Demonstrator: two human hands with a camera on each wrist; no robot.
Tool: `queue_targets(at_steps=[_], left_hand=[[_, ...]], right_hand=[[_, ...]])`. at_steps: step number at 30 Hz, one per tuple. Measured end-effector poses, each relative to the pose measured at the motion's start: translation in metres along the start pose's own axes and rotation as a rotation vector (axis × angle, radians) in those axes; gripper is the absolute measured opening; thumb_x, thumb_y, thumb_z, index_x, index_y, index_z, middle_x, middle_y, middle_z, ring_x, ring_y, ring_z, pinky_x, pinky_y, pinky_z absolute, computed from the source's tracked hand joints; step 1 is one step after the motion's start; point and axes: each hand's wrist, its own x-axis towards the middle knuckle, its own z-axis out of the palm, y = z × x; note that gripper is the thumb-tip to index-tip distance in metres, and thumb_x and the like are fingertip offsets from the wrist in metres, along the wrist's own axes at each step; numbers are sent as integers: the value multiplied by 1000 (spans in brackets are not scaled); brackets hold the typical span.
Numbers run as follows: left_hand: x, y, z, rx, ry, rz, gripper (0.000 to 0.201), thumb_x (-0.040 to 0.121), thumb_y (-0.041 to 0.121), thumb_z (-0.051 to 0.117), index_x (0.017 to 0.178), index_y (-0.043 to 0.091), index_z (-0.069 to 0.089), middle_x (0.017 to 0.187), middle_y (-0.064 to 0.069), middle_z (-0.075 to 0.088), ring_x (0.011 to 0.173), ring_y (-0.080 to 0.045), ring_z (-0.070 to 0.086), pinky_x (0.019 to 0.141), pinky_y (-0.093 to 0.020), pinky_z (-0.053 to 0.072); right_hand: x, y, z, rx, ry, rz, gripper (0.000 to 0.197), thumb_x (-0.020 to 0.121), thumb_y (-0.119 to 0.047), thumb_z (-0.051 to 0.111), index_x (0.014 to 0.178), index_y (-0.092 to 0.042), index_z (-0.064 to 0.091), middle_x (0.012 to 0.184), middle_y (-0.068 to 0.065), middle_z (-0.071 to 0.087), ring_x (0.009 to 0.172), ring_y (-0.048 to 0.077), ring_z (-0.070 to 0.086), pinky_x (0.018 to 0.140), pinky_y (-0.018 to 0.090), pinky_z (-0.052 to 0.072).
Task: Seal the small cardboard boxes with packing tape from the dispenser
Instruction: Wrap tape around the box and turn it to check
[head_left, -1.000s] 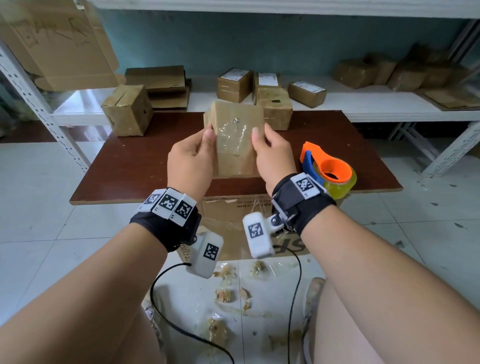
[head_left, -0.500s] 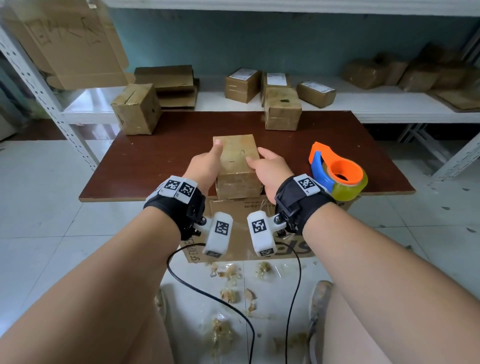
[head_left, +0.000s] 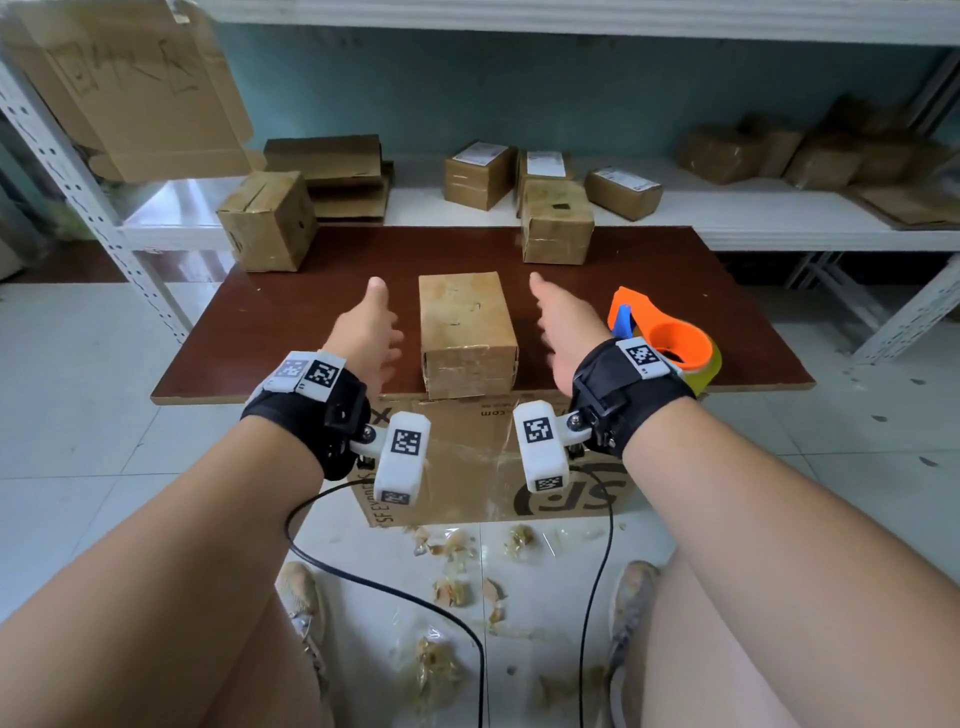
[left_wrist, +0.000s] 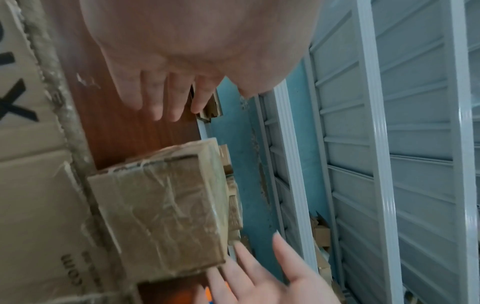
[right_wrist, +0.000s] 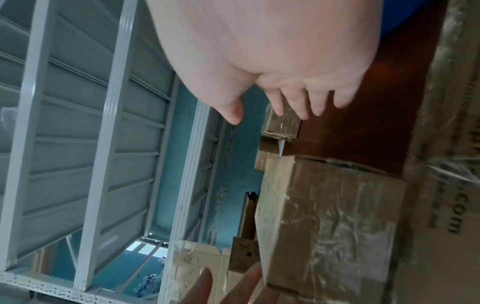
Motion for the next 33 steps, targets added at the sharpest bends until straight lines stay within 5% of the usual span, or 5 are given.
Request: queue_targets(at_steps=[4,15,19,27,33], left_hand=[[-8,-8,12,-43,-162,-65,63,96,60,60,131,7,64,120,-12,74,97,-30,74,100,-54,60],[-24,25,23,-119,-41,237,46,95,30,67,139,16,62,129,-5,68,119,-25,66,104,-42,52],[-2,31,26,-235,-101,152,26,99,27,63,120,13,69,97,-1,77,79,-14,76,87,-33,56],[53,53,54,-341,-148,117,23,108,26,50,100,15,69,68,9,77,56,-4,72,53,-17,53],[132,64,76,-318,-51,51,50,88,43,71,131,17,67,116,-1,77,111,-20,71,111,-40,51]], right_hand=[[-9,9,27,-36,-295,64,119,68,-94,64,164,-29,35,169,1,35,157,29,30,127,60,23],[-17,-15,34,30,-179,-167,76,102,-56,58,166,-26,29,170,-3,31,155,22,31,119,44,27],[-2,-26,42,3,-201,-179,78,101,-55,62,165,-24,29,166,-3,36,140,16,48,113,41,31],[74,-42,57,47,-241,-184,90,89,-70,66,163,-29,36,165,-3,42,152,21,38,119,45,30],[141,-66,76,35,-238,-113,91,93,-68,65,166,-27,30,171,0,32,157,25,28,128,54,21]])
